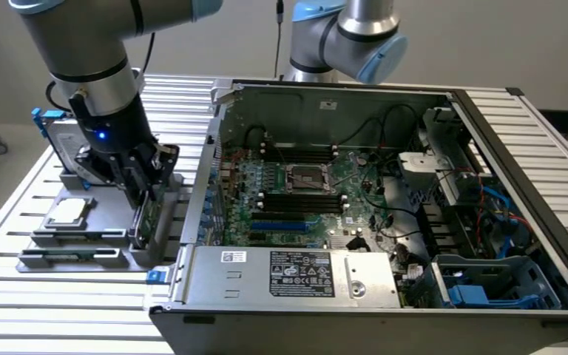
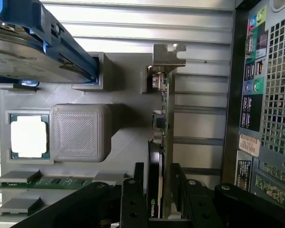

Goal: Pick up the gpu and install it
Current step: 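Pick up the gpu and move the gpu toward the slot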

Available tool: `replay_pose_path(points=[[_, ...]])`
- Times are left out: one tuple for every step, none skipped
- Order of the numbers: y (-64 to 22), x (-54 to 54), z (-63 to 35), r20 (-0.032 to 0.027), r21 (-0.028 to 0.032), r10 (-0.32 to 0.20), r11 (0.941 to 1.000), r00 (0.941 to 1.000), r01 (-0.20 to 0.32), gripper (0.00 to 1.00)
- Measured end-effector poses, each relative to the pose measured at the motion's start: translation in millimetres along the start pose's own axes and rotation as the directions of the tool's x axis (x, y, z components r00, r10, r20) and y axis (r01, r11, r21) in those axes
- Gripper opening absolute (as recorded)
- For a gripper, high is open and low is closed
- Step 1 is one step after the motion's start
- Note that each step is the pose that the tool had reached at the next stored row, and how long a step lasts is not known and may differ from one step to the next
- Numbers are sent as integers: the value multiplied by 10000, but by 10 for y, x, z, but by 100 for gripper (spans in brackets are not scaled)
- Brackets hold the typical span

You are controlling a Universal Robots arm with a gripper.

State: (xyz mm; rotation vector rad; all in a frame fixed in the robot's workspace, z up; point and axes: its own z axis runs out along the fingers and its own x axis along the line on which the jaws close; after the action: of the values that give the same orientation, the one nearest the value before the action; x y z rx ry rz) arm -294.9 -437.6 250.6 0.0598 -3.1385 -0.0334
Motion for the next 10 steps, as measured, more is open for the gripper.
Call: replay_pose_path(points=[[3, 1, 3, 4, 0, -1, 10000, 10000, 1, 36], [7, 1, 8, 8, 0, -4, 10000, 10000, 4, 36], [9, 2, 12, 11, 0, -10, 10000, 10000, 10, 36], [13, 4, 19, 16, -2, -16, 10000, 10000, 16, 36], [15, 8, 23, 15, -1, -20, 10000, 10000, 20, 36], [16, 8, 25, 14, 1, -26, 10000, 10000, 26, 36], [16, 9, 26, 12, 2, -33, 10000, 10000, 33, 36], [18, 8, 29, 13, 1, -42, 10000, 10000, 42, 36], [19, 8, 32, 14, 1, -49, 10000, 10000, 49, 36], [22, 9, 36, 20, 0, -58, 10000, 10000, 58, 36]])
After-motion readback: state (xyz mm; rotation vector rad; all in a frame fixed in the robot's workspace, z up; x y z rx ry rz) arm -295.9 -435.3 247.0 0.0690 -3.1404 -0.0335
